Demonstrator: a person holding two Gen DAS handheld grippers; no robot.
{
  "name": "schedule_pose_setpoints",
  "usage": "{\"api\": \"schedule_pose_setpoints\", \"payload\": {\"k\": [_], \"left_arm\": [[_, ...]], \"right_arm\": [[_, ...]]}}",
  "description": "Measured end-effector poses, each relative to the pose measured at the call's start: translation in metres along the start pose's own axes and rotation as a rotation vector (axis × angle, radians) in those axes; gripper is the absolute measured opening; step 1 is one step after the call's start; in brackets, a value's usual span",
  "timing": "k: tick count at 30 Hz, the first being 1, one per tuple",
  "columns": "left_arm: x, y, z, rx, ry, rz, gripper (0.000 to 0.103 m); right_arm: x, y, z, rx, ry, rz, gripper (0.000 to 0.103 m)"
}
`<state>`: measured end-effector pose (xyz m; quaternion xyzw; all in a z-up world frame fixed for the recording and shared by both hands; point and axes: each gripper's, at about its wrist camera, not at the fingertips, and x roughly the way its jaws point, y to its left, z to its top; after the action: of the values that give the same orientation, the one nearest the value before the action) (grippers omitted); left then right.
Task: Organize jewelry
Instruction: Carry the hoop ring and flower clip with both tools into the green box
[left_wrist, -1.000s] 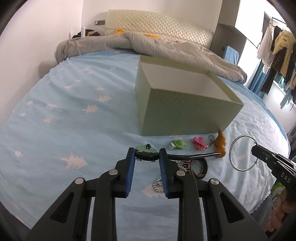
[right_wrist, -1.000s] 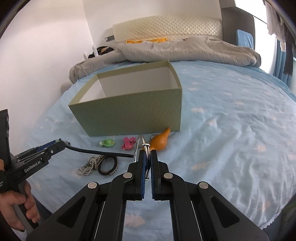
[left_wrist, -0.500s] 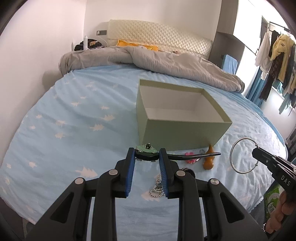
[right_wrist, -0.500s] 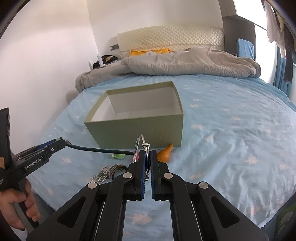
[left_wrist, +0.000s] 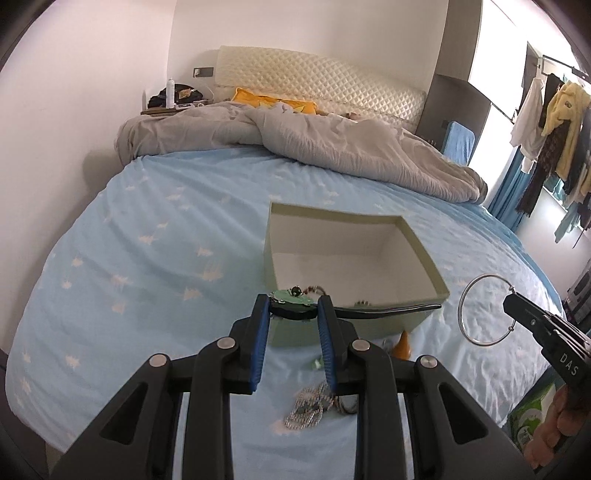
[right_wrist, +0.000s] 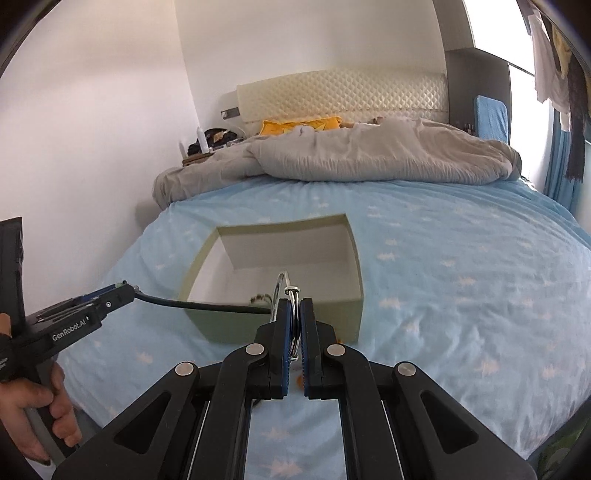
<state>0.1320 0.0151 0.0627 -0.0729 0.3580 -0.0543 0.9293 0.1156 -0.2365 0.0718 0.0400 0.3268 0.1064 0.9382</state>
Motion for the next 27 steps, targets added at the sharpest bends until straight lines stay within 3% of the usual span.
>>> {"api": "schedule_pose_setpoints", "payload": {"k": [11,17,27], "left_arm": [[0.062,-0.01,0.037,0.007,0.06,-0.016,0.027],[0.109,-0.01,0.046,-0.026,0.149,-0.03,0.027],[0.148,-0.019,0.049,0.022,0.209,-0.008,0.027]], "right_arm": [[0.061,-0.013,0.036,-0.002,0.047,-0.008,0.002],[0.109,-0.028,0.037,0.012,0.12,-0.009,0.002],[0.155,-0.035,0.034,0.018,0.175,0.007,0.002]]}}
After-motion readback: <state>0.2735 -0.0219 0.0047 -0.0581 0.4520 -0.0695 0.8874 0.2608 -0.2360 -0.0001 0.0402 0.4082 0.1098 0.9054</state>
